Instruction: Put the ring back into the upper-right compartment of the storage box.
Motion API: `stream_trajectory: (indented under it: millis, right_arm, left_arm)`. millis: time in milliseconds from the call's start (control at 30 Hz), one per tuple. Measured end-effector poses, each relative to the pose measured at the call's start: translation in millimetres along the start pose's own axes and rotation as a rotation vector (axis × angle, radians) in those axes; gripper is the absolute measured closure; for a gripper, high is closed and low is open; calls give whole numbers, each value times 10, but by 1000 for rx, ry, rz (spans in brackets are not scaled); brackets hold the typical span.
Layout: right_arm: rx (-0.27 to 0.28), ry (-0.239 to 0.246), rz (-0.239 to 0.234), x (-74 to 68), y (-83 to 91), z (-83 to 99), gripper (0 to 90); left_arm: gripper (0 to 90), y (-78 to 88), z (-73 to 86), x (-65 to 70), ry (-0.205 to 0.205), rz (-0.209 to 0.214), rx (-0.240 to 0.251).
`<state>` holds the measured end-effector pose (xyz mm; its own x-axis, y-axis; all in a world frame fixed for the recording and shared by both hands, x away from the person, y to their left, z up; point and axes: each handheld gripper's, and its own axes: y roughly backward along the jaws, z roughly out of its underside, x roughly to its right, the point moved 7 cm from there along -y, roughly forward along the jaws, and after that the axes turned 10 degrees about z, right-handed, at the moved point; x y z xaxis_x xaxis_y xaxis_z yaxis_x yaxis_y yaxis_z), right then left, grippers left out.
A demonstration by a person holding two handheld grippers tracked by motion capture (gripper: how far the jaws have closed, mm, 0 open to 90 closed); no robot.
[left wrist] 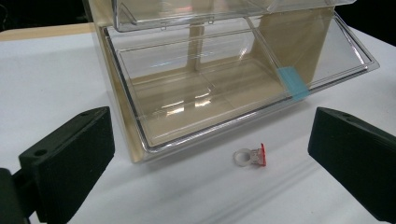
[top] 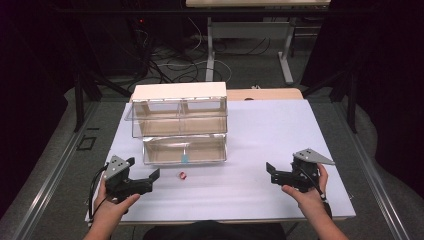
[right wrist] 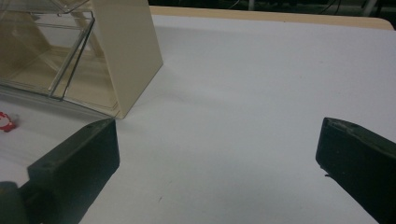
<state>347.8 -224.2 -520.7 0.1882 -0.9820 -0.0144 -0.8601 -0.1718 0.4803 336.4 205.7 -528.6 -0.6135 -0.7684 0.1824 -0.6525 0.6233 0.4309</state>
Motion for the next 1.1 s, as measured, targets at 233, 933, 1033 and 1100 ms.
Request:
stream_trajectory:
  millis: [233, 933, 1033, 1100]
  right_arm:
    - [-1, 17, 10, -18, 8, 15, 0]
    - [22, 18, -6, -79, -3, -9, 0]
    - [15, 19, -11, -86, -5, -5, 0]
    - [16, 16, -12, -97, -5, -8, 0]
  left_arm:
    - [21, 1, 9, 65, -6, 6, -4]
    - [136, -149, 92, 301, -41, 23, -90]
    - [161, -163, 96, 311, -22, 27, -93]
    - [162, -176, 100, 315, -22, 27, -102]
